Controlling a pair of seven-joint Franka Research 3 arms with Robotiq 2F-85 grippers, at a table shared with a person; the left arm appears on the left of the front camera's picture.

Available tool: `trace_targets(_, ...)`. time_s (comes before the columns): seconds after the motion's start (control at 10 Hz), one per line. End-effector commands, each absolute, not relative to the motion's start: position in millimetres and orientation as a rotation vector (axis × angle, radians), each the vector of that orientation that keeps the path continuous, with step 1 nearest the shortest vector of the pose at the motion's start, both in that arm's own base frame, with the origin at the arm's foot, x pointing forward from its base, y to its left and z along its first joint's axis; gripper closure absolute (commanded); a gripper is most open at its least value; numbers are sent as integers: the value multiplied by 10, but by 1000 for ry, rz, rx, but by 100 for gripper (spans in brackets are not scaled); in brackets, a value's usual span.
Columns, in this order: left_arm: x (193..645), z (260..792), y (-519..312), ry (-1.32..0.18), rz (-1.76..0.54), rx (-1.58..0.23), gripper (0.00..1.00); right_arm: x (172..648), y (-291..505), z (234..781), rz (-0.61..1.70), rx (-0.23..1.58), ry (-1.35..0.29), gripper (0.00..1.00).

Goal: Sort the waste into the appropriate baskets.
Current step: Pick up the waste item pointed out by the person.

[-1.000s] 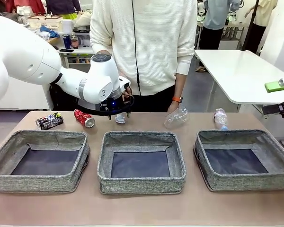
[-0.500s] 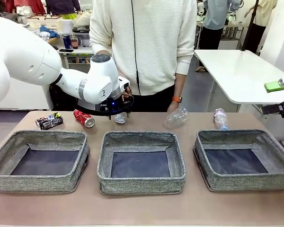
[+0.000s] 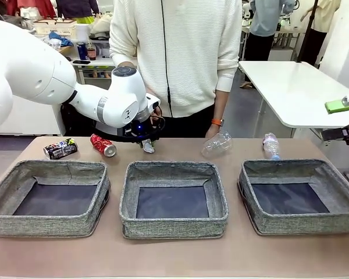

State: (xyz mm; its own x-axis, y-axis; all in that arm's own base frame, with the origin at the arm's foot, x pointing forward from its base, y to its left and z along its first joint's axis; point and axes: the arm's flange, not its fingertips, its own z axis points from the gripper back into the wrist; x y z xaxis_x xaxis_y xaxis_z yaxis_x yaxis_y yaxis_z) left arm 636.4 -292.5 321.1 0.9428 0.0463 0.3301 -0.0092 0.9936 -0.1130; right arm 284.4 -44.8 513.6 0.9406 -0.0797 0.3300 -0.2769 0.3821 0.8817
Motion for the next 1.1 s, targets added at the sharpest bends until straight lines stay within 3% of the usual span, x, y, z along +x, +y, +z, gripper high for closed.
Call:
trace_targets(0.0,6406,3201,-2946,-338,43,-82,95,2871,-445,5154,154,1196,-368,0)
trace_targets(0.1,6398,3205,-2944,-329,50,-77,100,2871,-445,5154,154,1196,-368,0)
trace_targets(0.6,6188,3317,-2800,-202,104,-7,100,2871,-445,5154,154,1196,-368,0)
trace_targets(0.9,5366,4349,-2432,-202,154,6,100,2871,-445,5154,154,1196,-368,0)
trace_targets(1.0,5080,4724,-2305,-271,162,-17,100,2871,-445,5154,154,1196,-368,0)
